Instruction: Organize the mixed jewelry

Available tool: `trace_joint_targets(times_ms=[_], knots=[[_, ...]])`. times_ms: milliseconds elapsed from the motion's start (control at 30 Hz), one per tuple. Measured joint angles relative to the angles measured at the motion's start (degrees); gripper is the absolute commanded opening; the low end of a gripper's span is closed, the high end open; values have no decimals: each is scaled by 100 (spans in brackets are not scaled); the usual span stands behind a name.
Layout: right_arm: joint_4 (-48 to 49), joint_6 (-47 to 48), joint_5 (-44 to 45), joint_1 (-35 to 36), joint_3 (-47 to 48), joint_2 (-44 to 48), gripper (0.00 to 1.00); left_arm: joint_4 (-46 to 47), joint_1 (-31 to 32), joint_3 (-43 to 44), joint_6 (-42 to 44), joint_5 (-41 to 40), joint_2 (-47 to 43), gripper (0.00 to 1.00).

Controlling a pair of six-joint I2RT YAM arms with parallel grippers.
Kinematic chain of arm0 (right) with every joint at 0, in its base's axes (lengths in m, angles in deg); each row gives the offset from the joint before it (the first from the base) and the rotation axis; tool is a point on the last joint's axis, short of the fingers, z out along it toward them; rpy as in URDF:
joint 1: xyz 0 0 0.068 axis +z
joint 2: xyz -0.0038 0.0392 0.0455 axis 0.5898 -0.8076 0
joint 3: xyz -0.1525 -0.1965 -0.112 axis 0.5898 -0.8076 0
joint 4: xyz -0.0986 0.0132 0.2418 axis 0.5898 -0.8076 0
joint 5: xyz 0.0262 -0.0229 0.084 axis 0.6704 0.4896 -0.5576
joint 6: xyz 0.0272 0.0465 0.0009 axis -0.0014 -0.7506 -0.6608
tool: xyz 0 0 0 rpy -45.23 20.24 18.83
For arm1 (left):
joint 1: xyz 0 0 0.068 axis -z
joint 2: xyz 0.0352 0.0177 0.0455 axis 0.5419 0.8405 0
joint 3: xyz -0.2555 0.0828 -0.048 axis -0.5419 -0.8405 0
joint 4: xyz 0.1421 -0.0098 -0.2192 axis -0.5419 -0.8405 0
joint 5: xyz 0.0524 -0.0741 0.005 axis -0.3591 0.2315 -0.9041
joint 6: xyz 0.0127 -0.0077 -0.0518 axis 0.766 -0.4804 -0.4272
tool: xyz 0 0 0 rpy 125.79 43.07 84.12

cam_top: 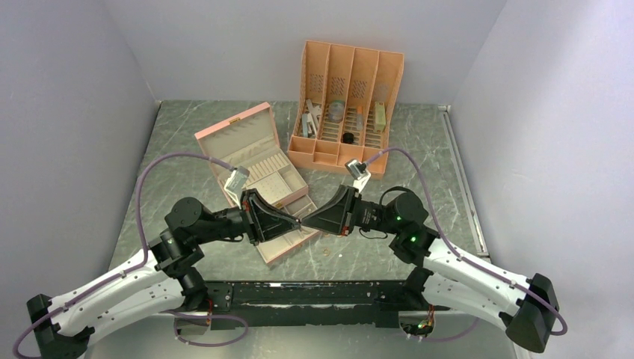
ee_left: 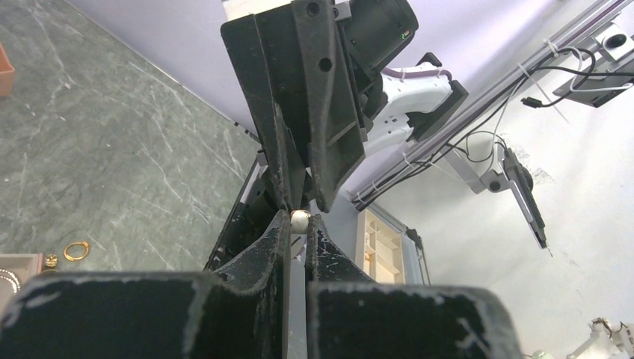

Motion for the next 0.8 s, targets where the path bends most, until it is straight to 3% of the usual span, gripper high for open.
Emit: trace_joint_targets(times_ms=[100, 233, 500, 800], knots=[[-173, 127, 57, -4, 0, 90, 40, -52, 0, 7, 24, -44, -22, 5], [-874, 468, 402, -7, 72, 238, 46, -398, 0, 103, 170, -225, -61, 5], [-2693, 1325, 1882, -11, 570, 850, 47, -1987, 0, 925, 629, -1388, 72, 5], [-4087, 1777, 3298, -11, 793, 728, 48, -3941, 2, 2326, 857, -3115, 1104, 5]])
